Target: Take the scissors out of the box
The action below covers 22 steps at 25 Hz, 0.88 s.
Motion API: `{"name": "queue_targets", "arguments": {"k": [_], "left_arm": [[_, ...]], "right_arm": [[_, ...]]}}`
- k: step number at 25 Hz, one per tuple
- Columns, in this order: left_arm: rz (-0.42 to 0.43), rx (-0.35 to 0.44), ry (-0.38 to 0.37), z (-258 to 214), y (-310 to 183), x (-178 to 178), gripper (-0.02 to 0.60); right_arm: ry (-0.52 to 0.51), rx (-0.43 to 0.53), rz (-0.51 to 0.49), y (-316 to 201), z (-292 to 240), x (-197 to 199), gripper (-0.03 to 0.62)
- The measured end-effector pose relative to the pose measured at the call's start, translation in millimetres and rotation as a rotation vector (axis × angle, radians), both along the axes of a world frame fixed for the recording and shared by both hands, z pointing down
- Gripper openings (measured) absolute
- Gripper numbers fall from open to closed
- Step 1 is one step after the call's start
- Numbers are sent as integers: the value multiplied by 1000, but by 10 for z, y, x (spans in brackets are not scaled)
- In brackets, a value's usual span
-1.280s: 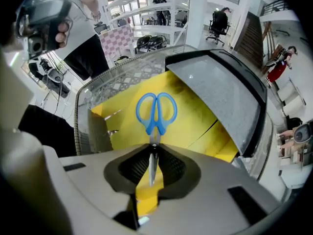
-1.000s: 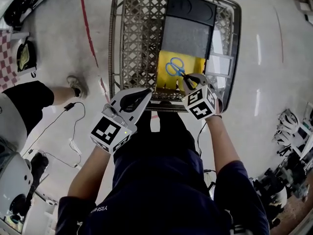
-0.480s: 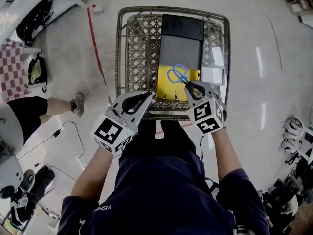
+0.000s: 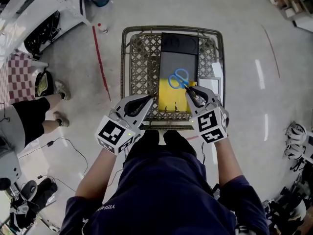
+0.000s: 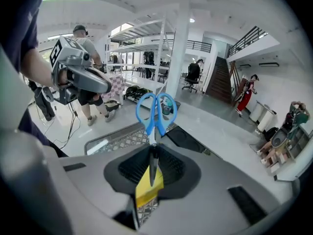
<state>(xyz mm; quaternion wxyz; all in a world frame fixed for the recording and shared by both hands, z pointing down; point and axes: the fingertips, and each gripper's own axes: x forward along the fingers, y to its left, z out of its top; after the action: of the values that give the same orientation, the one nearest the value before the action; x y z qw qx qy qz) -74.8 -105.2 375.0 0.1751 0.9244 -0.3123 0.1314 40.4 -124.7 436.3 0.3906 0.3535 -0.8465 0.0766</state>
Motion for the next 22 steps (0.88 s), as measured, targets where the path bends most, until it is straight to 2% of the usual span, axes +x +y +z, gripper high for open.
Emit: {"name": "queue_targets", "arguments": {"k": [10,22], "left_arm": [[16,79,8,-361,-140,103,23],[16,123,13,-583,-217,164,23]], "right_arm": [[-56,110,23,-94,-596,-23,72],[-159,216,8,-114,-1180,-137,74]]}}
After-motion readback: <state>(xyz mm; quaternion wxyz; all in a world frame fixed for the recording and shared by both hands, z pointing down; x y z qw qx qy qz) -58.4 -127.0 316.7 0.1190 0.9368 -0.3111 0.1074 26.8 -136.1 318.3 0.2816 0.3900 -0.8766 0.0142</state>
